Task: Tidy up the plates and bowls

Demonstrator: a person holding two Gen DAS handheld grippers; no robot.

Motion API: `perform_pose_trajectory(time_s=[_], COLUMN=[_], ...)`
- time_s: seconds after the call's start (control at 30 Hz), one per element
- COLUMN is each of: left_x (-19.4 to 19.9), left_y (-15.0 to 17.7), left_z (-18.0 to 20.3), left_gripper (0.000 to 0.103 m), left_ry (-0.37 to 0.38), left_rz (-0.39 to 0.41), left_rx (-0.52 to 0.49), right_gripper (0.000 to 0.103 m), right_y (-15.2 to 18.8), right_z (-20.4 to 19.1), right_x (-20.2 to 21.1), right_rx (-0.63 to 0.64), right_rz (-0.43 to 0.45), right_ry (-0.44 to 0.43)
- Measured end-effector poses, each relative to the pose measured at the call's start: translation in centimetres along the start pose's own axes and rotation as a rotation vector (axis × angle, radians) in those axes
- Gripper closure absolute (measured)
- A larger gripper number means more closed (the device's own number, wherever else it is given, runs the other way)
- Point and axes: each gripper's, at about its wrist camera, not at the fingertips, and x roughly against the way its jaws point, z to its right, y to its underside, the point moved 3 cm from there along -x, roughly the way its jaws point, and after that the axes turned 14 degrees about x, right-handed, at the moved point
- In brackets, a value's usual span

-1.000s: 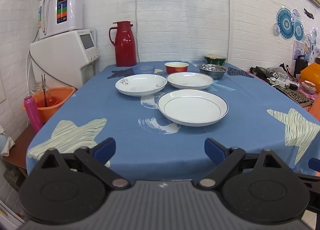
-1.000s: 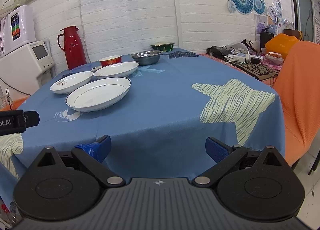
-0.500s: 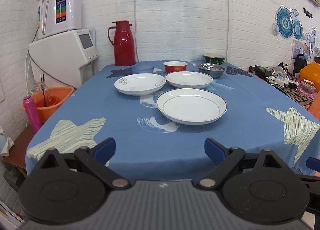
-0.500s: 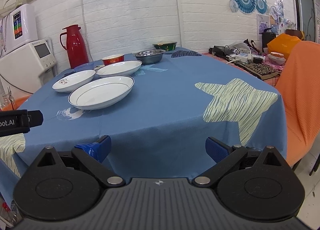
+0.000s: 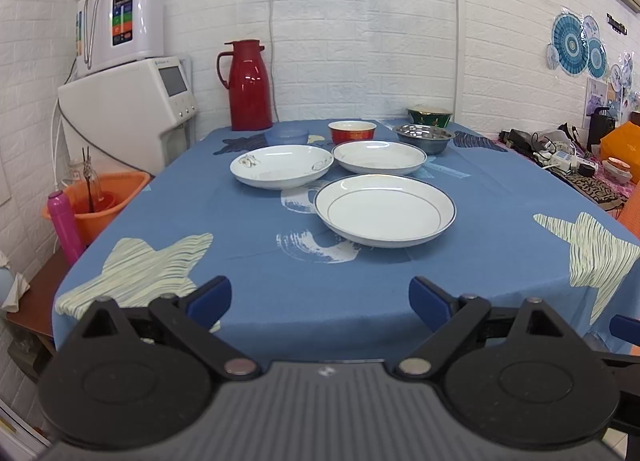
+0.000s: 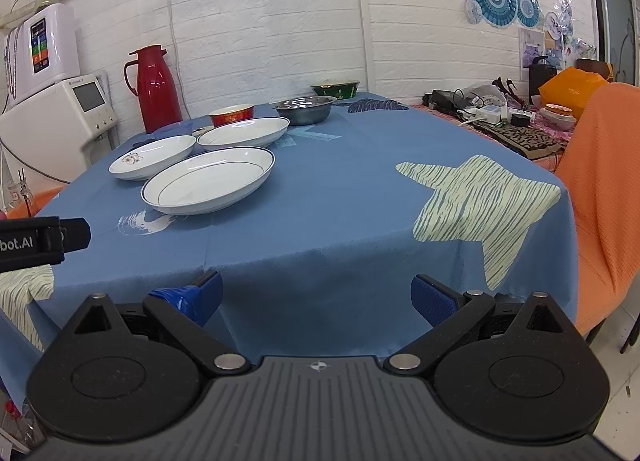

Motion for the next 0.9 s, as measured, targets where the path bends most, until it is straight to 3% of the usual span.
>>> perform_pose_trajectory(time_s=[0.9], left_x=[0.02], left_y=[0.15], left_z=[-0.29], left_gripper=[0.012], left_ry=[0.012], left_rz=[-0.013], left_rx=[0.012], right_gripper=[0.015], right_y=[0.01], right_z=[-0.45], right_x=[-0.06], right_rx=[0.002], right_rz=[-0.009], right_ry=[-0.009])
